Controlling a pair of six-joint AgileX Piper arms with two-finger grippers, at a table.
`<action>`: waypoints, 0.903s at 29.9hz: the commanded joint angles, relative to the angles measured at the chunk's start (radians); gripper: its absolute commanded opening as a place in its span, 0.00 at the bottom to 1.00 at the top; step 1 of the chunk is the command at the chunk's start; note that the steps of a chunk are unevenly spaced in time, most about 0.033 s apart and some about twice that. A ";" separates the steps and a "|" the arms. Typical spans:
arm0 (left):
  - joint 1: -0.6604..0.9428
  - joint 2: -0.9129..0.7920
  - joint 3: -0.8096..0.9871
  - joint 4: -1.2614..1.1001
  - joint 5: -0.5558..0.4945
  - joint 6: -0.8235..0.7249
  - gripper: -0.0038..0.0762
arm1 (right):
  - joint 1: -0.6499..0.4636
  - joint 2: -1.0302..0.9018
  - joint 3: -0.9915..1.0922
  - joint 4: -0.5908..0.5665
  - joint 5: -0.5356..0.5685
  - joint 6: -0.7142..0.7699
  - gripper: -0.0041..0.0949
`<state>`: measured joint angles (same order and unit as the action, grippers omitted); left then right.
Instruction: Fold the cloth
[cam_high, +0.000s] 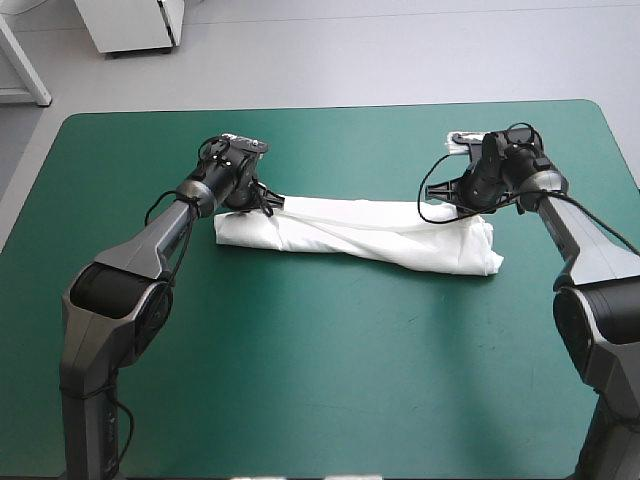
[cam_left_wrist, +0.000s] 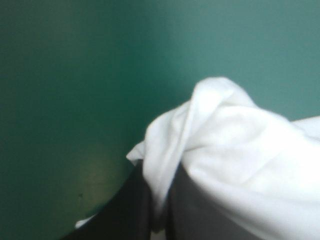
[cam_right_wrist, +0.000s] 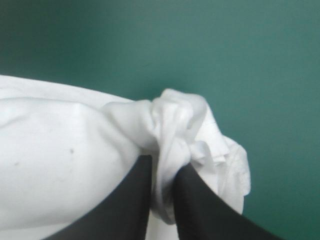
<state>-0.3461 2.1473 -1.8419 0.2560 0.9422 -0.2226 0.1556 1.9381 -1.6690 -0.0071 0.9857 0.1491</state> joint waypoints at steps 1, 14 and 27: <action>0.001 -0.059 -0.072 0.023 0.053 -0.004 0.10 | -0.006 -0.052 -0.063 0.015 0.038 -0.023 0.45; -0.010 -0.066 -0.310 -0.079 0.344 0.129 0.62 | -0.006 -0.097 -0.152 0.001 0.153 -0.001 0.53; -0.243 -0.145 -0.341 -0.192 0.303 0.210 0.02 | -0.006 -0.153 -0.152 -0.040 0.179 0.018 0.49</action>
<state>-0.5375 2.0703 -2.1498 0.0980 1.2445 -0.0202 0.1556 1.8500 -1.7885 -0.0322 1.1779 0.1654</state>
